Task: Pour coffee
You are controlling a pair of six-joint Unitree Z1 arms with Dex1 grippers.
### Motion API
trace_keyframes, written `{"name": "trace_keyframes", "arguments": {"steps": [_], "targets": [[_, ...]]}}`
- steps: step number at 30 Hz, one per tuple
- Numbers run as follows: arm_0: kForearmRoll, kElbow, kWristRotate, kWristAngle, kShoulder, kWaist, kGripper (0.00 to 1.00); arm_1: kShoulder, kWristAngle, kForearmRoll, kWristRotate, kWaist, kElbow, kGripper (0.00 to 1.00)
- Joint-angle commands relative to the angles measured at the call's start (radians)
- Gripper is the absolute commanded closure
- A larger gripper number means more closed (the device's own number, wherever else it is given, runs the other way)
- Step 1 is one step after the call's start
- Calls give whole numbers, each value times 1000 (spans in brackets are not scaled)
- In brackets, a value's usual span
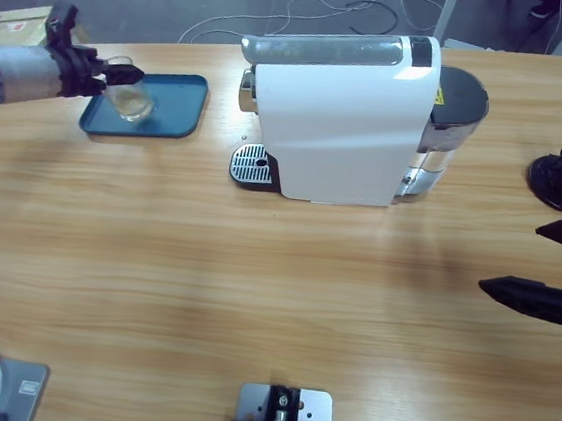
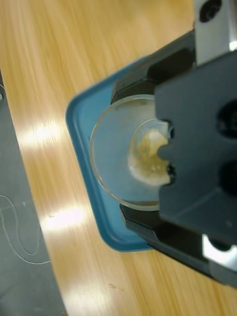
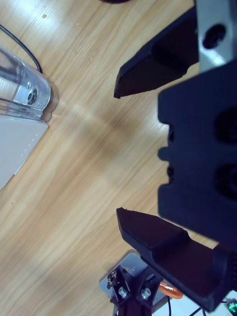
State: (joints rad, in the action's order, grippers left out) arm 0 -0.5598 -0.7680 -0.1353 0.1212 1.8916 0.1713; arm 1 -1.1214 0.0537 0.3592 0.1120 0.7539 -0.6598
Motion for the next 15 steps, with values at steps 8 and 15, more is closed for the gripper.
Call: {"name": "trace_keyframes", "arguments": {"steps": [8,15], "targets": [[2,-107,-13,0,166,20,1000,-30,8,-16,-11,13,26,9],[51,-117,-13,-7,166,19,1000,-10,2,-8,-11,13,26,9]]}}
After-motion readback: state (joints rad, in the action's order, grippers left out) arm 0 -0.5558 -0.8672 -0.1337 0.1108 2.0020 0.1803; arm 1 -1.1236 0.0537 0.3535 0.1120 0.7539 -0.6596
